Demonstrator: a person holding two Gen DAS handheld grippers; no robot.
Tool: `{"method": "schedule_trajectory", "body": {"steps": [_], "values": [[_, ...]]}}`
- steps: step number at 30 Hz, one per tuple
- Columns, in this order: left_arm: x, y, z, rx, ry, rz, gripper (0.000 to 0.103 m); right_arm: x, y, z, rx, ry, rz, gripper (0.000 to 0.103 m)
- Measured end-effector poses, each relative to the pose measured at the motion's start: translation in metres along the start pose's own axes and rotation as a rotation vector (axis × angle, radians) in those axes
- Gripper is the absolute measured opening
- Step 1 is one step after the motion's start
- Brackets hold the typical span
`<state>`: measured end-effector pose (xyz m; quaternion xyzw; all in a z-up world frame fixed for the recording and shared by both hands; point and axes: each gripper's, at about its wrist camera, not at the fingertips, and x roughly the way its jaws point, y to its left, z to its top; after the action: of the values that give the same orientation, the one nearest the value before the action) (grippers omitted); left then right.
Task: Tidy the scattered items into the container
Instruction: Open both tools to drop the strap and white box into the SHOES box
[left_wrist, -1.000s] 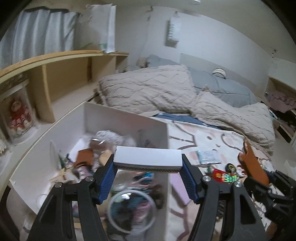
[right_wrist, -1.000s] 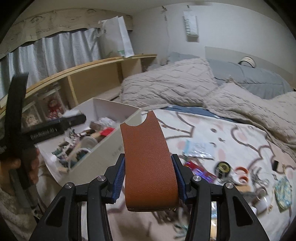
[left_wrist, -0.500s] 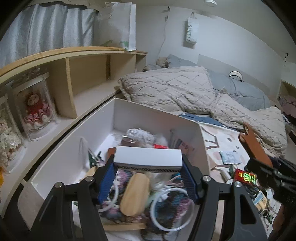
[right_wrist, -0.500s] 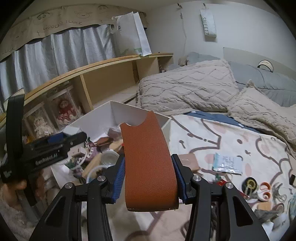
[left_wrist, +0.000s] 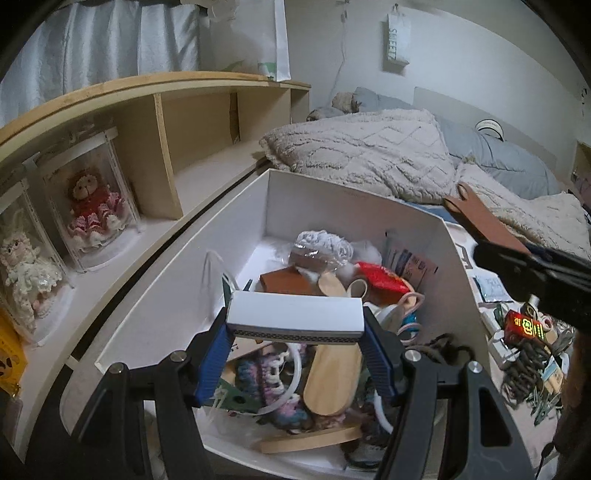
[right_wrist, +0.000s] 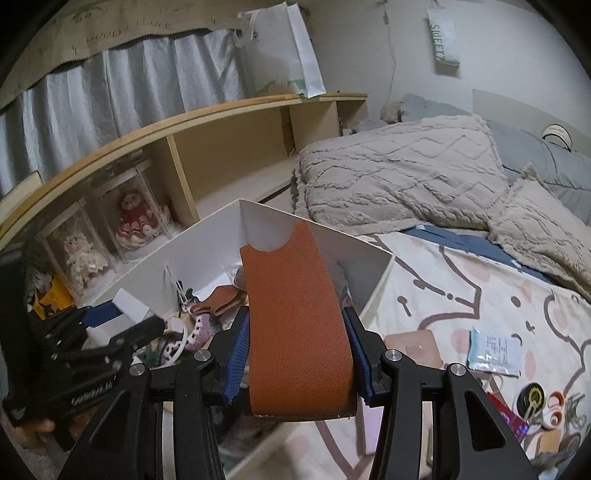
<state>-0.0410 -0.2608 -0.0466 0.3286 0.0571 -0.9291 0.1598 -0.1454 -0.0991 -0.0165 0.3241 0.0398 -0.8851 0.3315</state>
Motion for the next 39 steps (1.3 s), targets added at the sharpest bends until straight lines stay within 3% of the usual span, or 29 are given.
{"method": "schedule_trajectory", "body": {"steps": [24, 25, 28, 39], "values": [[0.020, 0.009, -0.008, 0.031, 0.046, -0.010, 0.066, 0.097, 0.021, 0.027, 0.085, 0.199, -0.041, 0.049], [0.020, 0.009, -0.008, 0.031, 0.047, -0.011, 0.066, 0.100, 0.023, 0.028, 0.083, 0.207, -0.045, 0.049], [0.020, 0.007, -0.007, 0.031, 0.044, 0.005, 0.084, 0.107, 0.026, 0.030, 0.073, 0.233, -0.064, 0.049], [0.018, 0.005, -0.007, 0.034, 0.040, -0.001, 0.084, 0.126, 0.020, 0.034, 0.078, 0.333, -0.105, 0.049]]}}
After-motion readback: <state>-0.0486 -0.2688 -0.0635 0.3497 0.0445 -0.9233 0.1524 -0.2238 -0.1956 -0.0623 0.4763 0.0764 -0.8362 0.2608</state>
